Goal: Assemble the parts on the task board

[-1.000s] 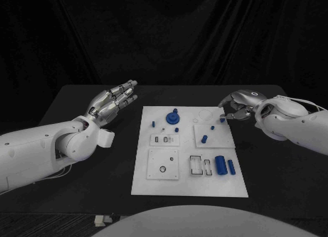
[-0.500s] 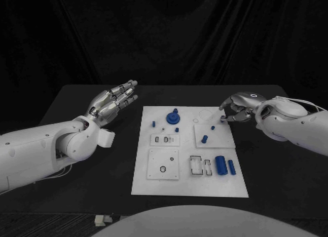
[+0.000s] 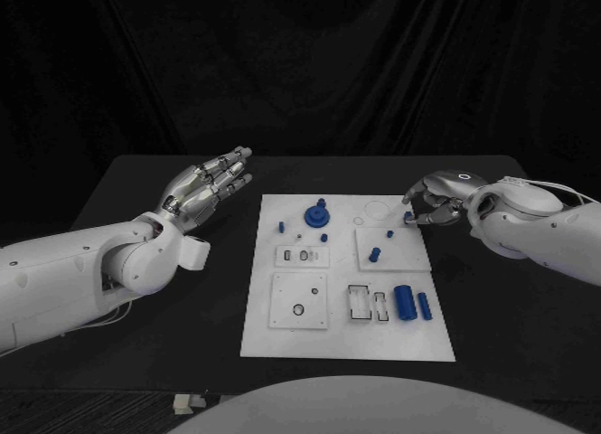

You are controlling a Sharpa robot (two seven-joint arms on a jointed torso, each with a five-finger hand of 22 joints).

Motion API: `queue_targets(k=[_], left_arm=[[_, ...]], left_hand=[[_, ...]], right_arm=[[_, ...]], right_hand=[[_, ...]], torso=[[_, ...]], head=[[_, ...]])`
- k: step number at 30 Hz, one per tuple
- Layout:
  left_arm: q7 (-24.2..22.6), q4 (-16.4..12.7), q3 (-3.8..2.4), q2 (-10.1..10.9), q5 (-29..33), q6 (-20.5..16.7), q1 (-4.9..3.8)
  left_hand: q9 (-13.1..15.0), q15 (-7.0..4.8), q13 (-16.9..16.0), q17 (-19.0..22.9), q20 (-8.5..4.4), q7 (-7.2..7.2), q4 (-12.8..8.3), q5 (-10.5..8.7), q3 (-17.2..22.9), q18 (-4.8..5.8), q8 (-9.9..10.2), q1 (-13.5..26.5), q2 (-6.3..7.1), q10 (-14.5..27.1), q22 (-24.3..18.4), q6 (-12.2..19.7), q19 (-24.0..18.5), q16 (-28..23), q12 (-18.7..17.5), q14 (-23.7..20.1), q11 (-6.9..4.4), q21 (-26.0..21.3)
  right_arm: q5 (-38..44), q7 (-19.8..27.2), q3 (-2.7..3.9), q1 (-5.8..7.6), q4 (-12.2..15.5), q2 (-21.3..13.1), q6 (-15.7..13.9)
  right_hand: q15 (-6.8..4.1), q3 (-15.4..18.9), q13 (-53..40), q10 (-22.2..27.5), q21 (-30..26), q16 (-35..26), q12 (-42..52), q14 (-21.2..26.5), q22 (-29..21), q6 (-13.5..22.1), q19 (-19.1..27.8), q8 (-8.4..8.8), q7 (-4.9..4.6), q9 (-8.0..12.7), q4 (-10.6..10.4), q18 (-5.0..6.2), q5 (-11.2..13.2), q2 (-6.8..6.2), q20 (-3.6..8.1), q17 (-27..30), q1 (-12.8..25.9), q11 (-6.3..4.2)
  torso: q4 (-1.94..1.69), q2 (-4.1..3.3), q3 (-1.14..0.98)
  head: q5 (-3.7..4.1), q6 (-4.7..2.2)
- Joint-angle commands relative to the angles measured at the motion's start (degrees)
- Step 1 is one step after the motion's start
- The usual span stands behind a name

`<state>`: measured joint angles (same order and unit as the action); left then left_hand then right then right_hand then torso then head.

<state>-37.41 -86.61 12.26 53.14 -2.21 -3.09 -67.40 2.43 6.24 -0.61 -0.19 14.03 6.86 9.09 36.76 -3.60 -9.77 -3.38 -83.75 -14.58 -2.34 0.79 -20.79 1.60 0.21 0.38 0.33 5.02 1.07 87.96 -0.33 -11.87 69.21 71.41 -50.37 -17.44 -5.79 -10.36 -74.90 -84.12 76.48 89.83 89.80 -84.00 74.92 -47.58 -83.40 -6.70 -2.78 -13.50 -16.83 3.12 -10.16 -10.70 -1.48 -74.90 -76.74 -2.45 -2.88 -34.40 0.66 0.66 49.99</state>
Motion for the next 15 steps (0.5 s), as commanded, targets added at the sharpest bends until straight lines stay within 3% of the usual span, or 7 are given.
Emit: queue_targets(k=[1,15], left_arm=[[-0.6,-0.1,-0.06,-0.1,0.0,0.6,0.06],[-0.6,-0.1,-0.06,-0.1,0.0,0.7,0.08]], left_hand=[[0.1,0.43,-0.1,0.0,0.24,0.09,0.0,0.37,0.1,-0.64,-0.3,-0.3,-0.08,-0.2,0.1,-0.2,0.0,0.1,0.3,0.1,0.42,0.3],[0.1,0.49,-0.1,0.0,0.28,0.14,-0.1,0.34,0.3,-0.64,-0.3,-0.3,-0.07,-0.2,0.1,-0.1,0.0,0.1,0.3,0.1,0.47,0.3]], right_arm=[[0.8,-1.6,0.02,-0.16,-0.1,0.0,1.2],[0.9,-2.1,0.02,-0.31,-0.8,0.5,1.9]], right_hand=[[0.56,0.0,-15.1,-5.9,-0.2,0.2,0.2,-6.0,11.0,0.3,0.5,0.23,0.01,-0.1,0.3,-0.03,-0.3,-0.12,0.12,-15.1,-0.3,0.39],[0.7,-0.5,-15.1,-5.9,-0.7,0.2,0.2,-6.0,10.9,-0.6,0.8,-1.16,-0.16,-0.8,0.5,0.06,-1.1,0.15,-0.03,-15.1,-1.5,0.55]], torso=[[0.02,0.02,0.0],[0.0,0.02,0.0]], head=[[-0.03,0.01],[-0.08,0.01]])
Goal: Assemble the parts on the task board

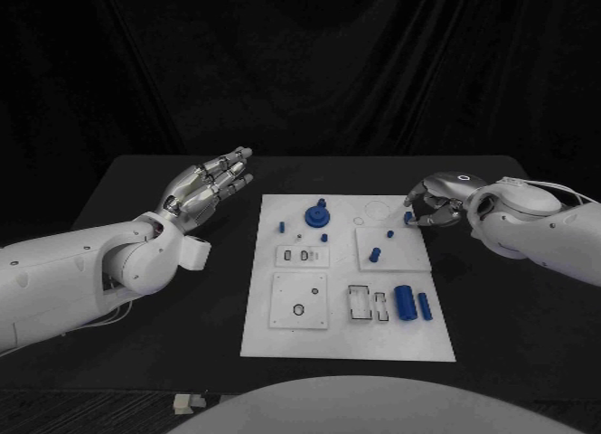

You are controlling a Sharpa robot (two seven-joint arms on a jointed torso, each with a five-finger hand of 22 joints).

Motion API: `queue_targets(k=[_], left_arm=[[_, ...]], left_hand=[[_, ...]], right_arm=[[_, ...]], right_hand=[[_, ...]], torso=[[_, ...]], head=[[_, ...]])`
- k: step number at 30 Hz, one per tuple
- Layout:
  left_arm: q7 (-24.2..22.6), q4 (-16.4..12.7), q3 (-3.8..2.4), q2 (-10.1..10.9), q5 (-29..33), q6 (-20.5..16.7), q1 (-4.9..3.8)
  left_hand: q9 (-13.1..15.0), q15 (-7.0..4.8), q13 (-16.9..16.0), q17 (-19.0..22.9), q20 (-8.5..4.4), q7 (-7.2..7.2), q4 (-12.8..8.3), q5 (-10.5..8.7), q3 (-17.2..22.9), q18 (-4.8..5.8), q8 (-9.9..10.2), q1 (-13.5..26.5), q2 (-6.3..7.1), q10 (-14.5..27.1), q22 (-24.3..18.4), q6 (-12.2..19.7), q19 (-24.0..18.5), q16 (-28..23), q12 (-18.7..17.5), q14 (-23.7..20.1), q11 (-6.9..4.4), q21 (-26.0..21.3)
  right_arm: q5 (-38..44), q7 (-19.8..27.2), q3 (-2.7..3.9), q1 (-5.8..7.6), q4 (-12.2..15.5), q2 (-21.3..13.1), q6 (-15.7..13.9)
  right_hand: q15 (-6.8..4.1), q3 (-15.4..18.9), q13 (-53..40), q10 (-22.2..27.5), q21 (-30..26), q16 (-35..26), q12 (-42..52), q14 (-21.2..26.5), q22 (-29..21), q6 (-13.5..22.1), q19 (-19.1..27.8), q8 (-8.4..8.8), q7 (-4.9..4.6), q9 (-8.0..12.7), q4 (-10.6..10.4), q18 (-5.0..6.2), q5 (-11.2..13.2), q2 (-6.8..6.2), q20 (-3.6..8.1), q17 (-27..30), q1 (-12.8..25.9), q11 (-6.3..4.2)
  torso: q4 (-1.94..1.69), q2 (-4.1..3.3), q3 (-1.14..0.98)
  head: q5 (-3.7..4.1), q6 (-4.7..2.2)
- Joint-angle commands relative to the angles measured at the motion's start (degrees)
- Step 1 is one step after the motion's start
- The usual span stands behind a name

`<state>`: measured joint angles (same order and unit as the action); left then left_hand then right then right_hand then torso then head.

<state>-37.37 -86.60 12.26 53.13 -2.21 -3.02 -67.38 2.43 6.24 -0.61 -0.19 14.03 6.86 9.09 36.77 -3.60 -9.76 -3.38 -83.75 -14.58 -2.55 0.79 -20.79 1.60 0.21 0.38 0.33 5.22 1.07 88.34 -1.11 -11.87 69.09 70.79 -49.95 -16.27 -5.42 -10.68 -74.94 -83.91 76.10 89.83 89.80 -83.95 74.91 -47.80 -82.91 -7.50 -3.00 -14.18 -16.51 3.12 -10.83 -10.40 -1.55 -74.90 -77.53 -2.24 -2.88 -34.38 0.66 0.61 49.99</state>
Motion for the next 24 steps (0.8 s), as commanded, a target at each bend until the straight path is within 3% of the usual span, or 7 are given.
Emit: queue_targets(k=[1,12,24], left_arm=[[-0.6,-0.1,-0.06,-0.1,0.0,0.6,0.06],[-0.5,-0.2,-0.06,-0.1,0.0,0.7,0.07],[-0.5,-0.2,-0.06,0.0,0.0,0.7,0.08]], left_hand=[[0.1,0.49,-0.1,0.0,0.28,0.14,-0.1,0.34,0.3,-0.64,-0.3,-0.3,-0.07,0.0,0.1,-0.1,0.0,0.1,0.3,0.1,0.27,0.3],[0.1,0.49,-0.1,0.0,0.28,0.14,-0.1,0.34,0.3,-0.64,-0.3,-0.3,-0.07,0.0,0.1,-0.1,0.0,0.1,0.3,0.1,0.27,0.3],[0.1,0.53,-0.1,0.0,0.32,0.2,-0.2,0.32,0.4,-0.64,-0.3,-0.2,0.0,0.0,0.1,-0.1,0.1,0.1,0.3,0.1,0.34,0.3]], right_arm=[[0.5,-1.4,0.02,-0.2,-0.2,0.1,0.8],[0.5,-1.4,0.02,-0.41,-0.7,0.8,1.2],[0.5,-1.8,0.03,-0.5,-1.2,1.3,1.7]], right_hand=[[0.33,-0.2,-15.1,-6.1,-0.3,0.2,0.2,-6.0,10.9,-0.4,0.3,-0.37,0.06,-0.2,0.2,0.06,-0.4,-0.16,0.03,-15.1,-0.7,0.35],[0.34,-0.4,-15.1,-6.1,-0.4,0.2,0.2,-6.0,10.9,-0.9,0.3,-1.31,0.05,-0.6,0.3,0.08,-0.6,-0.04,0.02,-15.1,-1.5,0.36],[0.32,-0.7,-15.1,-6.1,-0.7,0.2,0.2,-6.0,10.8,-2.1,0.5,-3.44,0.09,-1.7,0.2,0.14,-1.2,0.25,0.03,-15.1,-2.3,0.32]], torso=[[0.0,0.0,0.01],[0.0,0.01,0.02],[0.02,0.02,0.0]], head=[[-0.02,0.01],[0.0,0.01],[-0.06,0.01]])
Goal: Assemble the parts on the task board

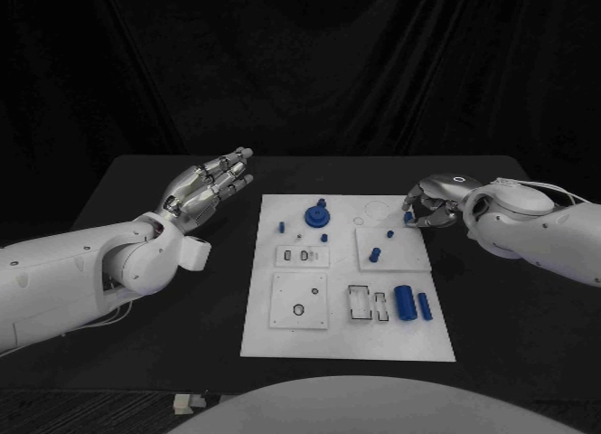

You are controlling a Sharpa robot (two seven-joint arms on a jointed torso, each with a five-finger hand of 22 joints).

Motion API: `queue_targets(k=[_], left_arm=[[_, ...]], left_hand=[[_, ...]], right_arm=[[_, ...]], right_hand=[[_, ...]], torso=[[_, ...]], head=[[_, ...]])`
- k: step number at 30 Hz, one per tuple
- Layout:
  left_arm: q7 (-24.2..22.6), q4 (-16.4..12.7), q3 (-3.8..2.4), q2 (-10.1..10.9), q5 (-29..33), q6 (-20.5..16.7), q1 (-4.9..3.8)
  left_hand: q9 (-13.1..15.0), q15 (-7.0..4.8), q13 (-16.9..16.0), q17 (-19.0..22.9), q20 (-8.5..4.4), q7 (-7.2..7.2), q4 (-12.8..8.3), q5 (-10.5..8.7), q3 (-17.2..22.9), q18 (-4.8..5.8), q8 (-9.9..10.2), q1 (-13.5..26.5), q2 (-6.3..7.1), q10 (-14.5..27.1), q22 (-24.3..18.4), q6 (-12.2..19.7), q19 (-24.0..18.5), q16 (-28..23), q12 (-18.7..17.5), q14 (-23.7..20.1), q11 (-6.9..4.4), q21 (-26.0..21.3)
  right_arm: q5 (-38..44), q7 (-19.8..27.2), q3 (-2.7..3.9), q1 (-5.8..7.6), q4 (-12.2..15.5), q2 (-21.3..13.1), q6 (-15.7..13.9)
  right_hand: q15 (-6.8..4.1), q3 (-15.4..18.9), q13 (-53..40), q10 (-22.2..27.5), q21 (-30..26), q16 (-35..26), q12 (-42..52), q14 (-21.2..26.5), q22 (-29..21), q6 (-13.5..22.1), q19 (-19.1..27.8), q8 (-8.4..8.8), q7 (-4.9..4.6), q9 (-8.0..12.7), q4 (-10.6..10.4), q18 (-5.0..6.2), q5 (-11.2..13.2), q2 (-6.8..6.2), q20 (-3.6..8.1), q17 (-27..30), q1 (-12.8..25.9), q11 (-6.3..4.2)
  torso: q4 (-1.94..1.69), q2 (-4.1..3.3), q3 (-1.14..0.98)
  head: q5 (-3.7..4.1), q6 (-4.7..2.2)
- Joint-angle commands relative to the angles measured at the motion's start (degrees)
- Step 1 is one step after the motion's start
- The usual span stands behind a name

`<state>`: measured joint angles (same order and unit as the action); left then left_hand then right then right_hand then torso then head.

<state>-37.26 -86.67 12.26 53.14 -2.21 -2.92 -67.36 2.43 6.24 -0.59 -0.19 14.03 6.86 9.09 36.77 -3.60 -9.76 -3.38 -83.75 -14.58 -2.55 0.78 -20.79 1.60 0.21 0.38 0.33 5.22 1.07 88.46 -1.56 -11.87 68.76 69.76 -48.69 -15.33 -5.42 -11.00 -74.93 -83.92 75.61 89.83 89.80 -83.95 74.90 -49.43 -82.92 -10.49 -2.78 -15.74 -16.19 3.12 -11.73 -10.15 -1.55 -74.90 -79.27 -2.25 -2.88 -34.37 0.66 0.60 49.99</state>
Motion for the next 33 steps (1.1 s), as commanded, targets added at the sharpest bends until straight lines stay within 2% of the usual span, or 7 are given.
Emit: queue_targets(k=[1,18,22,28,33], left_arm=[[-0.6,-0.2,-0.06,0.0,0.0,0.6,0.06],[-0.5,-0.3,-0.06,0.0,0.0,0.7,0.07],[-0.4,-0.3,-0.06,0.0,0.0,0.7,0.07],[-0.3,-0.3,-0.06,0.1,0.0,0.8,0.08],[-0.3,-0.2,-0.06,0.0,0.0,0.8,0.1]], left_hand=[[0.1,0.53,-0.1,0.0,0.32,0.2,-0.2,0.32,0.4,-0.64,-0.3,-0.2,0.0,0.0,0.1,-0.1,0.1,0.1,0.3,0.1,0.34,0.3],[0.1,0.53,-0.1,0.0,0.32,0.2,-0.2,0.32,0.4,-0.64,-0.3,-0.2,0.0,0.0,0.1,-0.1,0.1,0.1,0.3,0.1,0.34,0.3],[0.1,0.53,-0.1,0.0,0.32,0.2,-0.2,0.32,0.4,-0.64,-0.3,-0.2,0.0,0.0,0.1,-0.1,0.1,0.1,0.3,0.1,0.34,0.3],[0.1,0.57,-0.1,0.0,0.35,0.25,-0.3,0.29,0.5,-0.64,-0.3,-0.2,0.09,0.0,0.1,-0.2,0.1,0.1,0.3,0.1,0.39,0.3],[0.1,0.57,-0.1,0.0,0.36,0.29,-0.3,0.29,0.5,-0.64,-0.4,-0.1,0.11,0.0,0.1,-0.3,0.0,0.1,0.3,0.1,0.41,0.3]], right_arm=[[0.4,-1.4,0.03,-0.18,-0.2,0.1,0.8],[0.4,-1.8,0.03,-0.28,-0.5,0.4,1.3],[0.4,-1.7,0.03,-0.29,-0.4,0.4,0.9],[0.4,-1.3,0.03,-0.28,0.0,0.1,-0.9],[0.4,-1.3,0.04,-0.14,1.8,-0.7,-3.7]], right_hand=[[0.31,-0.4,-15.1,-6.1,-0.3,0.2,0.2,-6.0,10.8,-0.6,0.5,-0.85,-0.12,-0.3,-0.1,0.14,-0.7,0.06,0.03,-15.1,-0.7,0.33],[0.28,-0.6,-15.1,-6.1,-0.9,0.2,0.2,-6.0,10.6,-2.4,0.7,-4.33,-0.05,-2.1,0.1,0.26,-2.7,0.55,0.06,-15.1,-1.3,0.27],[0.26,-0.7,-15.1,-6.1,-1.0,0.2,0.2,-6.0,10.6,-3.1,0.7,-5.84,0.03,-3.1,0.2,0.26,-3.4,0.83,0.08,-15.1,-1.5,0.19],[0.2,-0.9,-15.1,-6.1,-1.0,0.2,0.2,-6.0,10.6,-3.6,0.7,-6.86,0.14,-3.7,0.3,0.26,-3.9,1.12,0.11,-15.1,-1.8,0.11],[0.22,-1.0,-15.1,-6.1,-2.0,0.2,0.2,-6.0,10.3,-3.9,1.2,-7.84,0.13,-4.4,0.1,0.47,-4.9,1.41,0.12,-15.1,-1.9,0.05]], torso=[[0.02,-0.01,0.0],[0.0,0.0,0.02],[-0.01,-0.02,0.01],[0.0,-0.01,0.01],[0.02,0.0,0.0]], head=[[-0.04,0.01],[-0.05,0.01],[-0.03,0.01],[-0.08,0.01],[-0.08,0.01]])
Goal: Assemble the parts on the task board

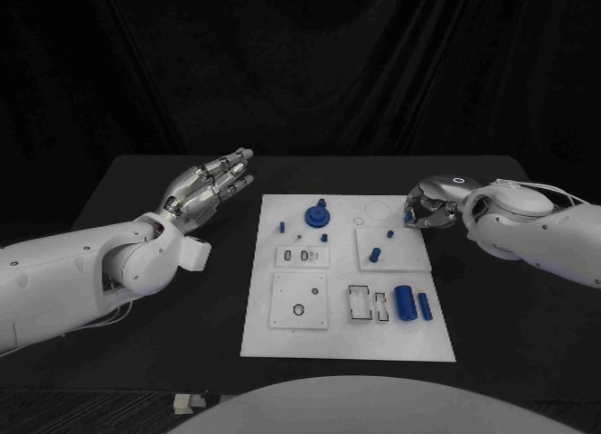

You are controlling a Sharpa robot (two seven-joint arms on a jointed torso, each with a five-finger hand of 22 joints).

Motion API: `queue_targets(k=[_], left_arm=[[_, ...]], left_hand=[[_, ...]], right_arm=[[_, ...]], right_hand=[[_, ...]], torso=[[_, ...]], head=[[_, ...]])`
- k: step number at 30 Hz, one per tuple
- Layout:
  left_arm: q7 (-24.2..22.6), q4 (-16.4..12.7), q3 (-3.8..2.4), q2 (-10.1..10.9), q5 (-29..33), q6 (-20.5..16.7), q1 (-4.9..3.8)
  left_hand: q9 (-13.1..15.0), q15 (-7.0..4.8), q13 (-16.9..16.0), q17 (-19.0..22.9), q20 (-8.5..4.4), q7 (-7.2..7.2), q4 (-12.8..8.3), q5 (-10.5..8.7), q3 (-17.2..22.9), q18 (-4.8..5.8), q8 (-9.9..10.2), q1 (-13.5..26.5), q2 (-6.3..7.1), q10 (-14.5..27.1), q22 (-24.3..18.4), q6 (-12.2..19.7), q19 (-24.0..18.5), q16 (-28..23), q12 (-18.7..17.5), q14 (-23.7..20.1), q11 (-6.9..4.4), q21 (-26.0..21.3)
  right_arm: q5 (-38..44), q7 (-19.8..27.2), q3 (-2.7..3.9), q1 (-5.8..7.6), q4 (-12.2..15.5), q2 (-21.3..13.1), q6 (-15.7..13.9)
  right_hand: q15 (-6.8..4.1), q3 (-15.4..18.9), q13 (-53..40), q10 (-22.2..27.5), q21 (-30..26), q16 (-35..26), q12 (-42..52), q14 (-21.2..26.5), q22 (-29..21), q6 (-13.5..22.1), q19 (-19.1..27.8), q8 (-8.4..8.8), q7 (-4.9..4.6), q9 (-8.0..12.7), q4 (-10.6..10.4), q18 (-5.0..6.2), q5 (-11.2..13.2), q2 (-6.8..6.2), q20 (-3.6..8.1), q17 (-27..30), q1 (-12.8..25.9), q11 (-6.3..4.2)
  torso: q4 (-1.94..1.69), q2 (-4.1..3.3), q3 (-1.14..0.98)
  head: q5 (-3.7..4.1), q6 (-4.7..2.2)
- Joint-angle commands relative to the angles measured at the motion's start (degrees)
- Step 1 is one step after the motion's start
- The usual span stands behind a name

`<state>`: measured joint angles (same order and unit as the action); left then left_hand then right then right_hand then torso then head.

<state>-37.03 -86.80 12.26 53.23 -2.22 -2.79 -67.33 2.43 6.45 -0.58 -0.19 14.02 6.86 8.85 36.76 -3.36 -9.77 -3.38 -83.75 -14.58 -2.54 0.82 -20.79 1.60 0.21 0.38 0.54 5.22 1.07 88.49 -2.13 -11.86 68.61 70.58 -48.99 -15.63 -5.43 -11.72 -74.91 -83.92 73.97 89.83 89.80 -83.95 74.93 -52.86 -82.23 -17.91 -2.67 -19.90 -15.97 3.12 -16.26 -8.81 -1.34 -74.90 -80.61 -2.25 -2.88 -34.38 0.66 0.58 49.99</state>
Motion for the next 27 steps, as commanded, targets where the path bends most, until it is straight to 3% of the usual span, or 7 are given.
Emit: queue_targets(k=[1,14,20,27], left_arm=[[-0.5,-0.1,-0.06,-0.1,0.0,0.6,0.07],[-0.3,0.2,-0.05,-0.4,0.0,0.8,0.14],[-0.2,0.3,-0.05,-0.7,0.0,0.9,0.17],[0.0,0.4,-0.05,-0.7,0.0,1.1,0.17]], left_hand=[[0.1,0.36,-0.1,0.0,0.36,0.29,-0.1,0.29,0.3,-0.63,-0.4,-0.1,0.11,0.0,0.0,-0.3,0.0,0.1,0.3,-0.1,0.42,0.3],[0.1,0.36,-0.1,0.0,0.36,0.29,-0.1,0.29,0.3,-0.63,-0.4,-0.1,0.11,0.0,0.0,-0.3,0.0,0.1,0.3,-0.1,0.42,0.3],[0.1,0.36,-0.1,0.0,0.36,0.29,-0.1,0.29,0.3,-0.63,-0.4,-0.1,0.11,0.0,0.0,-0.3,0.0,0.1,0.3,-0.1,0.42,0.3],[0.1,0.39,-0.1,0.0,0.39,0.35,-0.1,0.28,0.4,-0.63,-0.4,-0.1,0.13,0.0,0.0,-0.3,0.0,0.1,0.3,-0.1,0.48,0.3]], right_arm=[[0.4,-0.9,0.04,0.2,1.7,-0.6,-3.8],[0.4,-3.1,0.05,4.15,10.2,0.7,-3.1],[0.6,-4.7,0.06,4.4,12.1,3.3,-1.1],[1.9,-7.2,0.05,3.64,14.6,5.4,1.0]], right_hand=[[0.23,-0.3,-15.1,-6.1,-0.5,0.2,0.2,-6.0,10.3,-0.5,0.6,-0.58,-0.01,-0.3,-0.1,0.5,-0.7,0.1,-0.09,-15.1,-0.5,0.05],[0.29,-0.5,-15.1,-6.1,-1.1,-0.1,0.2,-5.9,10.1,-0.2,0.9,-0.81,-0.17,-0.6,-0.1,0.64,-1.1,0.26,-0.12,-14.8,-0.6,0.11],[0.35,-0.7,-15.1,-6.1,-1.8,-0.3,0.2,-5.8,9.9,0.1,1.2,-0.89,-0.35,-0.7,0.0,0.78,-1.3,0.59,-0.15,-14.5,-0.7,0.2],[0.48,-0.9,-15.1,-6.1,-2.9,-1.0,0.2,-5.5,9.6,0.5,1.7,-0.97,-0.54,-0.8,0.3,1.0,-1.4,0.85,-0.24,-13.8,-1.0,0.36]], torso=[[0.04,0.01,0.01],[0.06,0.27,0.08],[-0.06,0.15,0.05],[-0.04,-0.02,0.0]], head=[[-0.14,0.01],[0.15,0.01],[0.25,0.01],[0.21,0.01]])
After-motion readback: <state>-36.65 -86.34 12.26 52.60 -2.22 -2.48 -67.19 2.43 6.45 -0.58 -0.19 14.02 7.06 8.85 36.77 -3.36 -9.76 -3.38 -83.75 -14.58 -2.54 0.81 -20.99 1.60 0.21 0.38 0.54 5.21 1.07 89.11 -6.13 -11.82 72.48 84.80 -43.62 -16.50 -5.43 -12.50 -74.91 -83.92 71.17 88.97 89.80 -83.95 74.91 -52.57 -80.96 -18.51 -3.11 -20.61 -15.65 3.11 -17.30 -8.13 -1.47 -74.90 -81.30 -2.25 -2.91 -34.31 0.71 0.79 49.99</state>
